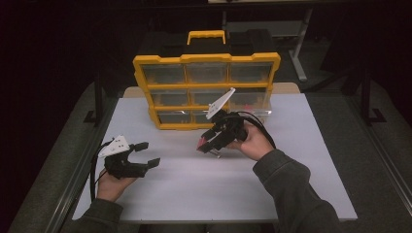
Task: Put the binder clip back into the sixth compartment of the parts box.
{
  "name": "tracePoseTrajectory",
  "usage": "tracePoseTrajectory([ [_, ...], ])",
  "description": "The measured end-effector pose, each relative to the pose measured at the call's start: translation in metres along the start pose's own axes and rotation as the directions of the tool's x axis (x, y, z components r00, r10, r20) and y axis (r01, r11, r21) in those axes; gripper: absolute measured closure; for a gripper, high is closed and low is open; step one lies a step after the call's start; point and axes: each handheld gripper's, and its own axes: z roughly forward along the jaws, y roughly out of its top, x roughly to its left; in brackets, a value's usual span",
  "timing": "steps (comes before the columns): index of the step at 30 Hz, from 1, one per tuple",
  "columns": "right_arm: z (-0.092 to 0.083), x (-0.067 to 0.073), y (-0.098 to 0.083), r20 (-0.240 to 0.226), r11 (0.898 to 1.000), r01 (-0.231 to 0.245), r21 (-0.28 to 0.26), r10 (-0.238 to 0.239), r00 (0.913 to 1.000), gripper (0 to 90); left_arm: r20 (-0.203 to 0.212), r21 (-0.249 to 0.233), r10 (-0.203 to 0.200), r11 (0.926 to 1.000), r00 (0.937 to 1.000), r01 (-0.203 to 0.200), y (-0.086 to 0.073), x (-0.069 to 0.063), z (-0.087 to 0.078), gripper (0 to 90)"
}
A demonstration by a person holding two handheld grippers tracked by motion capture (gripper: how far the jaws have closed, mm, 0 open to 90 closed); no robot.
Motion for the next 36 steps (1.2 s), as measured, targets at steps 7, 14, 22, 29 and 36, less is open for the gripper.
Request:
tracePoseTrajectory([
  [7, -0.015, 0.001, 0.008, 0.004, 1.0, 0.015, -0.013, -0.015, 0.9999, 48.4, 0.0, -0.002, 0.001, 1.0, 1.0, -0.001, 0.0, 0.0, 0.0, 22.1],
  [14, -0.025, 0.002, 0.014, 0.013, 0.999, 0.033, -0.031, -0.032, 0.9994, 48.4, -0.001, -0.007, -0.002, 1.0, 1.0, 0.002, 0.0, 0.0, 0.0, 22.2],
  [22, -0.041, 0.004, 0.024, 0.024, 0.998, 0.038, -0.041, -0.037, 0.999, 48.4, 0.001, -0.012, -0.006, 0.9999, 1.0, 0.007, 0.0, -0.001, 0.0, 22.2],
  [29, -0.058, 0.003, 0.033, 0.051, 0.998, 0.042, -0.041, -0.04, 0.9979, 48.4, 0.0, -0.008, -0.009, 0.9999, 1.0, 0.009, 0.0, 0.0, 0.0, 22.1],
  [36, -0.074, 0.0, 0.039, 0.079, 0.997, 0.051, -0.058, -0.047, 0.9958, 48.4, 0.0, -0.012, -0.017, 0.9998, 0.9999, 0.017, 0.0, 0.0, 0.0, 22.1],
])
